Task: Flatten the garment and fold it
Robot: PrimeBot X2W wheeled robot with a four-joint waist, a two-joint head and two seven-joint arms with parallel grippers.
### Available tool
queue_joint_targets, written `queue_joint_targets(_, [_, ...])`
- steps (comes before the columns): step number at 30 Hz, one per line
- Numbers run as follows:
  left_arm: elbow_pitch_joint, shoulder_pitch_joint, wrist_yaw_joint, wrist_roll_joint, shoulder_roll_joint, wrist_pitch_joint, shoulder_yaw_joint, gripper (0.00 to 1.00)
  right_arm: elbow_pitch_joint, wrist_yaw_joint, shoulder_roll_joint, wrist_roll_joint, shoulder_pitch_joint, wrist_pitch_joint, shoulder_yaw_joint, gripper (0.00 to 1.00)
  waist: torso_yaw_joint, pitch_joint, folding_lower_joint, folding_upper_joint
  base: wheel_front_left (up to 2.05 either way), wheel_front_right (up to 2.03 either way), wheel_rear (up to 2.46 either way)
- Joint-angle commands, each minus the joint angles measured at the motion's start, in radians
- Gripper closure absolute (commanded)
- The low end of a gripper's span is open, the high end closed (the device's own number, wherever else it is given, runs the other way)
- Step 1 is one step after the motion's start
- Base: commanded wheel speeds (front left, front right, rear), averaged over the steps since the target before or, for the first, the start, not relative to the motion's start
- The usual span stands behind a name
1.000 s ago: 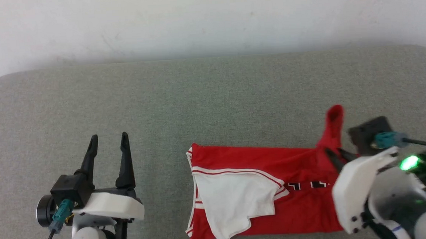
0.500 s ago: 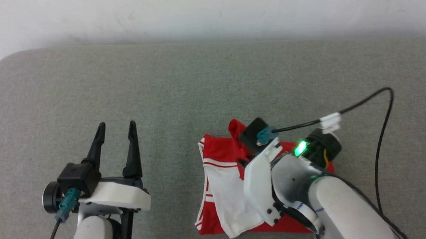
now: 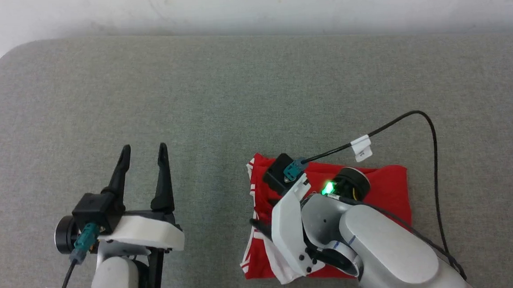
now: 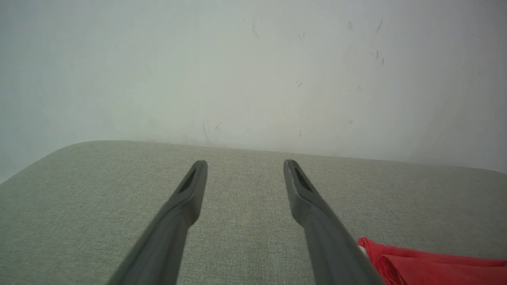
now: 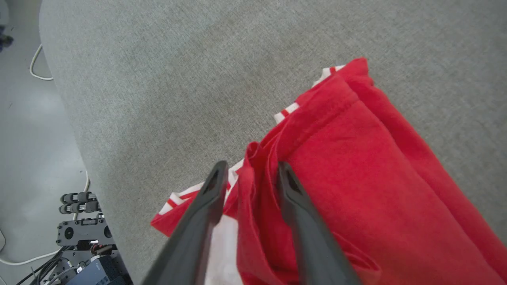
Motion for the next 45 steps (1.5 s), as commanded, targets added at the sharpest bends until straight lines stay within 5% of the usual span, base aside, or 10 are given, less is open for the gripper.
queue_joint_targets(1, [0.001, -0.017, -0.003, -0.004, -0.005, -0.005, 0.002, 0.0, 0.003, -0.002, 0.003, 0.012, -0.018, -0.015, 0.008, 0.0, -0.002, -0.002, -0.0002, 0.0, 0.0, 0.0, 0.0])
queue_joint_targets(9, [-0.003, 0.01, 0.001, 0.0, -0.006, -0.005, 0.02, 0.0, -0.141, -0.002, 0.003, 0.069, -0.007, -0.277, -0.097, 0.0, -0.036, -0.036, -0.0002, 0.0, 0.0, 0.0, 0.0])
queue_joint_targets(14, [-0.012, 0.033, 0.002, 0.005, -0.007, -0.005, 0.03, 0.0, -0.27, -0.002, 0.003, -0.001, 0.118, -0.494, -0.351, 0.0, -0.061, -0.065, -0.0002, 0.0, 0.0, 0.0, 0.0])
queue_joint_targets(19, [-0.016, 0.05, 0.002, 0.008, -0.007, -0.005, 0.03, 0.0, -0.355, -0.002, 0.003, -0.026, 0.303, -0.584, -0.601, 0.0, -0.076, -0.092, -0.0002, 0.0, 0.0, 0.0, 0.0])
queue_joint_targets(26, [-0.011, 0.055, -0.006, 0.008, -0.006, -0.005, 0.032, 0.0, -0.316, -0.002, 0.003, -0.023, 0.464, -0.537, -0.718, 0.0, -0.095, -0.097, -0.0002, 0.0, 0.0, 0.0, 0.0])
queue_joint_targets(41, [-0.014, 0.047, -0.005, 0.001, -0.008, -0.005, 0.012, 0.0, -0.023, -0.002, 0.003, 0.195, 0.423, -0.313, -0.594, 0.0, -0.067, -0.074, -0.0002, 0.0, 0.0, 0.0, 0.0])
queue_joint_targets(42, [-0.014, 0.046, -0.004, -0.001, -0.008, -0.005, 0.01, 0.0, -0.008, -0.002, 0.003, 0.194, 0.415, -0.297, -0.587, 0.05, -0.065, -0.072, -0.0002, 0.0, 0.0, 0.0, 0.0])
queue_joint_targets(43, [-0.014, 0.045, -0.004, -0.002, -0.008, -0.005, 0.01, 0.0, 0.005, -0.002, 0.003, 0.188, 0.408, -0.279, -0.581, 0.23, -0.062, -0.071, -0.0002, 0.0, 0.0, 0.0, 0.0])
queue_joint_targets(44, [-0.015, 0.045, -0.002, -0.003, -0.008, -0.005, 0.009, 0.0, 0.013, -0.002, 0.003, 0.185, 0.401, -0.26, -0.573, 0.53, -0.061, -0.069, -0.0002, 0.0, 0.0, 0.0, 0.0])
queue_joint_targets(45, [-0.015, 0.045, -0.001, -0.004, -0.008, -0.005, 0.01, 0.0, 0.016, -0.002, 0.003, 0.179, 0.395, -0.244, -0.566, 0.67, -0.06, -0.067, -0.0002, 0.0, 0.0, 0.0, 0.0])
